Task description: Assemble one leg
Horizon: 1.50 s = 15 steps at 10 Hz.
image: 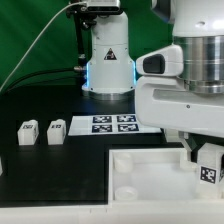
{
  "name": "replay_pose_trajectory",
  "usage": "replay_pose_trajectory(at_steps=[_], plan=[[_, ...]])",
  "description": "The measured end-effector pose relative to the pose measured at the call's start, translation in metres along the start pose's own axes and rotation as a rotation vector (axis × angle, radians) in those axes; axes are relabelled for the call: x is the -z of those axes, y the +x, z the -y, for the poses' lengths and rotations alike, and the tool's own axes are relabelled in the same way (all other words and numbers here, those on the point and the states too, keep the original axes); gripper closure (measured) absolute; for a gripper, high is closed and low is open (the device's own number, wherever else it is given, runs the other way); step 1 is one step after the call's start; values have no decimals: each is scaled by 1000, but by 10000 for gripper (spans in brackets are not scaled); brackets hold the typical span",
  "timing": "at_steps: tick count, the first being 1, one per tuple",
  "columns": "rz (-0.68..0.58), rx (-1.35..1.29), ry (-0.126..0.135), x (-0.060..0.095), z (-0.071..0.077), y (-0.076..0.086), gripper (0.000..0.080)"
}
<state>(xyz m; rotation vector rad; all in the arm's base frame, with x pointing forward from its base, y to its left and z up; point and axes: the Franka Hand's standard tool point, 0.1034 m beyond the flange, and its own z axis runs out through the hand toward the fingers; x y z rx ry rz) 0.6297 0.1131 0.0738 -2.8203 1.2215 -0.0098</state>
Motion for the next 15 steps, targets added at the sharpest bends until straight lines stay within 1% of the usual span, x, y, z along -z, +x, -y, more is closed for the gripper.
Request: replay_pose_trajectory(at_steps=[1,2,5,8,10,12,14,15], plan=[[-1,-184,-12,-1,0,-3,502],[-3,-327,-11,-1,-1,-2,503],[48,-836,5,-1,-3,1,503],[71,-1125,4,0,-4,0,502],[61,-1176,1,0,-4,1,502],[41,-1117,-13,0,-5,-4,502],[42,-1112,-14,-1,-5,-5,497],[44,-1103,-17,0,-3,-12,303]])
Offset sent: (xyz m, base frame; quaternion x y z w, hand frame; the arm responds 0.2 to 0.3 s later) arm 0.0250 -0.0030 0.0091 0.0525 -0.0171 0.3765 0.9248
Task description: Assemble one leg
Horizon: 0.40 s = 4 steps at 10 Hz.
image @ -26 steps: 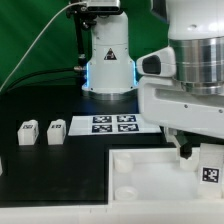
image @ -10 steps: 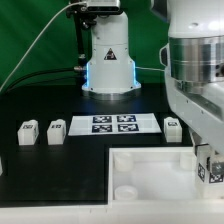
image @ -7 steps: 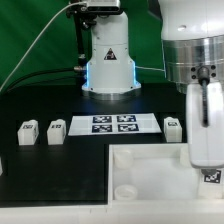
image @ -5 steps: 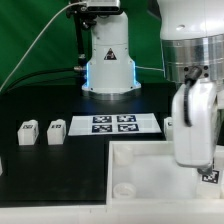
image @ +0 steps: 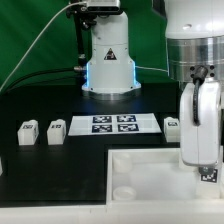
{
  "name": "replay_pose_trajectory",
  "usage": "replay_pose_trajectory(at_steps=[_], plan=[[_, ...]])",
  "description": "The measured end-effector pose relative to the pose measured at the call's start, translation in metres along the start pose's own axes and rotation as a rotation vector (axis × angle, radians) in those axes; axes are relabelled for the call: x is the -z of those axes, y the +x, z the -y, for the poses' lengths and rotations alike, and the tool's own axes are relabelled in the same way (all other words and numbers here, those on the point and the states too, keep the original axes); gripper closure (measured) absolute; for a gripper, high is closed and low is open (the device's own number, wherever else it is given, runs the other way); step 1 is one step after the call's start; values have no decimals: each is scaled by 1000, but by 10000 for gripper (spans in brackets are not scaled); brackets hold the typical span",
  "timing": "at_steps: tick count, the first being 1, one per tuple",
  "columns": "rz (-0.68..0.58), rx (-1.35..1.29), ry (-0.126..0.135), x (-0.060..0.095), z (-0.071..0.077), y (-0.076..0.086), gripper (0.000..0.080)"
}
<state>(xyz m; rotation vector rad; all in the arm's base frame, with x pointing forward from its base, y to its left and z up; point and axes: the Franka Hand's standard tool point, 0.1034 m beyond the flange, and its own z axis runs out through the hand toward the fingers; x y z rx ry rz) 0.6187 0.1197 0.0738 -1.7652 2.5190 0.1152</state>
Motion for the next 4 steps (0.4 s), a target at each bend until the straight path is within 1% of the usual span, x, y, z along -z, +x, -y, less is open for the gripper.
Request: replay_pose_trajectory(at_steps=[1,2,3,4], plan=[[5,9,1,5,-6,-5,303],[13,15,3,14,-11,-9,183],[18,21,6,18,-13,-13,160],[19,25,4,18,-15,-16,160]])
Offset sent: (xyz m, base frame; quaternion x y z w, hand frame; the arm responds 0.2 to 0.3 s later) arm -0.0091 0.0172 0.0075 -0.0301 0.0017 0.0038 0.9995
